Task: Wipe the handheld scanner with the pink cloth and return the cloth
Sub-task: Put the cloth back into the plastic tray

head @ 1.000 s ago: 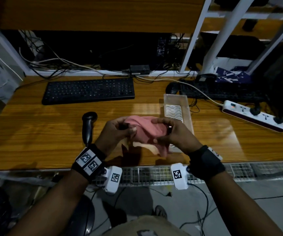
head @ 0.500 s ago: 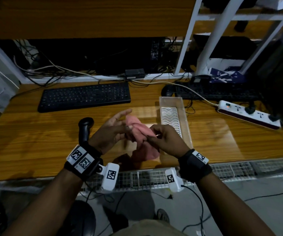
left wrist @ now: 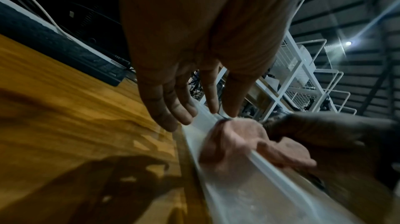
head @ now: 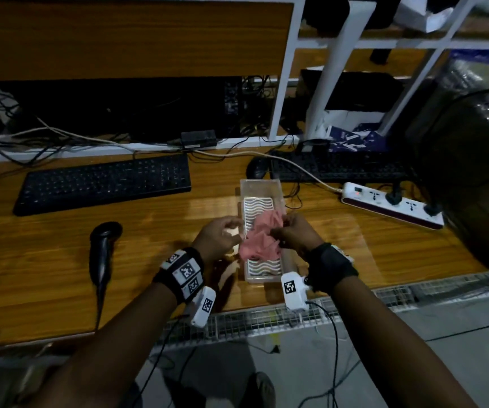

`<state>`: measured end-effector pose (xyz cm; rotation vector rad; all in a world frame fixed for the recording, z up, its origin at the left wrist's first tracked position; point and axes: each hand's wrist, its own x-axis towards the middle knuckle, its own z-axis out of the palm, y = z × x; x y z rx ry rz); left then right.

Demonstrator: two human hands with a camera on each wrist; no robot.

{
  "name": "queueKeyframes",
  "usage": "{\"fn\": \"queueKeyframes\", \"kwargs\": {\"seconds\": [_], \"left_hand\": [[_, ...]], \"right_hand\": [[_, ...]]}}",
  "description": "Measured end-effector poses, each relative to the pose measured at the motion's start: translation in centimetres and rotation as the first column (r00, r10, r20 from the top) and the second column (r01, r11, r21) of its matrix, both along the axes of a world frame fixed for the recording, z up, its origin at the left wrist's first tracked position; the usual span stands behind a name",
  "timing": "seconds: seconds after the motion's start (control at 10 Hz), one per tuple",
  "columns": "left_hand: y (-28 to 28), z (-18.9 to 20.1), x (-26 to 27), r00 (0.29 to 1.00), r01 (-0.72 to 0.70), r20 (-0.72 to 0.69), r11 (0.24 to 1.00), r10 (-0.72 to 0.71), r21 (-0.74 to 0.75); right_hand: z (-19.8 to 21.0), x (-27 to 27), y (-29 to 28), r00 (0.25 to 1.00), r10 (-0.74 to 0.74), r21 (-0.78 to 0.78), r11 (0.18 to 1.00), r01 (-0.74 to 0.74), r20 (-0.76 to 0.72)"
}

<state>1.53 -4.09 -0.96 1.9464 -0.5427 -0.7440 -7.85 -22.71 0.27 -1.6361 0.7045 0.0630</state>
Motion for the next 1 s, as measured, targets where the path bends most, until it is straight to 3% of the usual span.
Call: {"fn": "queueKeyframes", "kwargs": {"seconds": [0.1, 0.2, 0.3, 0.4, 0.5, 0.6, 0.7, 0.8, 0.9, 1.0], "left_hand": [[0.5, -1.1, -1.3, 0.997, -0.049, 0.062, 0.995, 0.044, 0.084], [0.5, -1.6, -2.4, 0.989, -0.094, 0.118, 0.993, 0.084, 0.074], [-0.2, -1.7, -3.4, 0.967, -0.171, 0.204, 0.983, 0.154, 0.069], [-0.9, -1.2, -4.2, 0.926, -0.18, 0.36, 0.972, 0.115, 0.152], [-1.2, -0.1, -4.4, 0.812, -0.185, 0.583, 0.929, -0.039, 0.321], [-2.1, 1.2, -4.4, 0.752, -0.138, 0.647, 0.93, -0.125, 0.341], [-3.5, 1.8, -4.1, 0.775, 0.019, 0.597, 0.952, -0.208, 0.306], [-4.3, 1.9, -4.0, 0.72, 0.281, 0.423, 0.788, -0.55, 0.548], [-4.2, 2.8, -3.2, 0.693, 0.328, 0.411, 0.766, -0.592, 0.553], [-3.0, 4.5, -1.9, 0.767, 0.205, 0.488, 0.88, -0.416, 0.428]], "right_hand": [[0.2, 0.7, 0.1, 0.99, 0.136, -0.152, 0.978, -0.14, -0.036], [0.8, 1.2, 0.2, 0.976, 0.212, -0.369, 0.904, -0.215, -0.049], [1.0, 1.7, 0.3, 0.961, 0.253, -0.636, 0.726, -0.262, -0.107], [1.7, 1.7, 1.2, 0.873, 0.381, -0.724, 0.504, -0.471, -0.303], [2.0, 1.0, 1.9, 0.757, 0.455, -0.646, 0.408, -0.646, -0.469], [2.4, 0.2, 1.0, 0.826, 0.419, -0.673, 0.488, -0.556, -0.378], [3.6, -0.7, -0.3, 0.895, 0.354, -0.712, 0.552, -0.434, -0.272], [4.7, -1.5, -1.3, 0.907, 0.335, -0.715, 0.565, -0.411, -0.256], [5.3, -1.7, -1.5, 0.912, 0.341, -0.712, 0.58, -0.395, -0.228], [5.6, -1.6, -0.9, 0.929, 0.317, -0.702, 0.617, -0.355, -0.192]]}}
